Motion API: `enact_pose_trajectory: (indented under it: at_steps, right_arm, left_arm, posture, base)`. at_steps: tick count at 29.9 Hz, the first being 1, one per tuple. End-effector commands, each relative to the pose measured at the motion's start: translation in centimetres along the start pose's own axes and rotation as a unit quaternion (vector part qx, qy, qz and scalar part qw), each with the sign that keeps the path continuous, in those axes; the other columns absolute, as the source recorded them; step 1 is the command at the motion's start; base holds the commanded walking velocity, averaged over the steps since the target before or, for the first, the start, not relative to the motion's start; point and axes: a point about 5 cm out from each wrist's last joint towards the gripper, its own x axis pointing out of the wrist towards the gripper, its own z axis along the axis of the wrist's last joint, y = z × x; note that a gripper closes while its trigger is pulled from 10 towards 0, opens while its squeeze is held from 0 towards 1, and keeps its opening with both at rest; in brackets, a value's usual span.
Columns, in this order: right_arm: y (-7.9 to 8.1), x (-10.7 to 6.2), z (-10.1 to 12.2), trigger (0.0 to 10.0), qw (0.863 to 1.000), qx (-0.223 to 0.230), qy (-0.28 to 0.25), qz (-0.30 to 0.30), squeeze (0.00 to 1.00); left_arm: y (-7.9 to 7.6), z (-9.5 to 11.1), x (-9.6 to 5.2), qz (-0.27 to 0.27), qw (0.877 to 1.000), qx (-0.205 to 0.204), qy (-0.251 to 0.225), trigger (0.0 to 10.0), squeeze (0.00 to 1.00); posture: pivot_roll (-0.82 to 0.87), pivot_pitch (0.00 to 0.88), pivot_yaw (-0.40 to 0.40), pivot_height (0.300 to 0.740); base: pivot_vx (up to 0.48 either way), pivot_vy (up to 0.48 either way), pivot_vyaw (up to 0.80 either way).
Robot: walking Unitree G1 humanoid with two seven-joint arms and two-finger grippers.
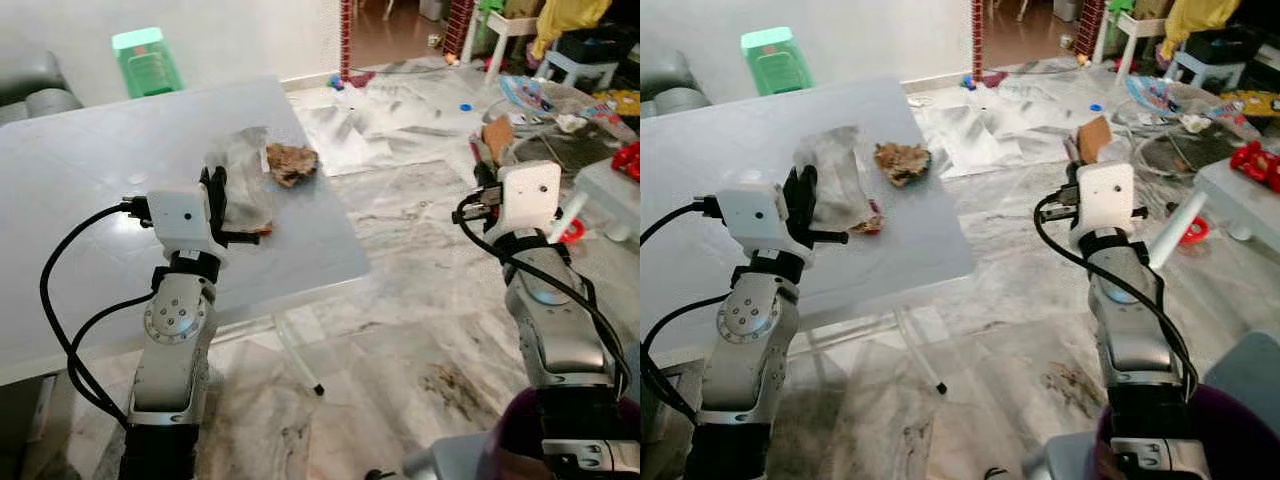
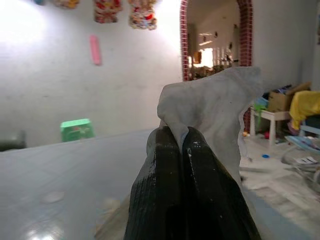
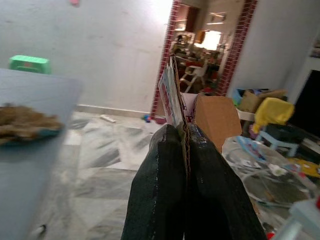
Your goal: Picking trash to rubbish bin
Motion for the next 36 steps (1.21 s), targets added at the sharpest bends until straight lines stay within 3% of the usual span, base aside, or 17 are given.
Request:
enact_pose_trajectory:
  at_steps: [1, 4, 20, 25, 36]
  right_arm:
    - [0.53, -0.04, 0.99, 0.0, 1.0, 0.003, -0.016, 0.011, 0.0]
    - [0.5, -0.14, 1.03, 0.0, 1.0, 0.003, -0.011, 0.013, 0.0]
    - [0.32, -0.24, 1.19, 0.0, 1.0, 0.008, 0.0, 0.005, 0.0]
    - [0.34, -0.27, 1.07, 0.0, 1.0, 0.011, 0.004, 0.005, 0.0]
    - [0.21, -0.41, 0.85, 0.1, 1.0, 0.022, 0.014, 0.002, 0.0]
  left_arm:
    - [0.67, -0.11, -0.16, 0.01, 1.0, 0.003, 0.001, 0.0, 0.0]
    - [0.58, -0.19, -0.23, 0.009, 1.0, 0.003, 0.001, 0.0, 0.0]
    - [0.62, -0.32, -0.16, 0.009, 1.0, 0.005, 0.006, 0.0, 0.0]
    - [0.63, -0.29, -0.15, 0.01, 1.0, 0.003, 0.007, 0.0, 0.0]
    - [0.55, -0.36, -0.15, 0.008, 1.0, 0.0, 0.01, 0.0, 0.0]
  posture:
    - [-0.1, 0.031, 0.046, 0.74]
    - [-0.1, 0.033, 0.045, 0.74]
    - [-0.1, 0.042, 0.05, 0.74]
    - [-0.1, 0.044, 0.049, 0.74]
    - [-0.1, 0.048, 0.053, 0.74]
  base:
    - [0.0, 0.0, -0.8]
    - [0.0, 0.0, -0.8]
    - [0.0, 0.0, 0.0]
    - [0.0, 0.39, -0.16]
    - [0.0, 0.052, -0.15]
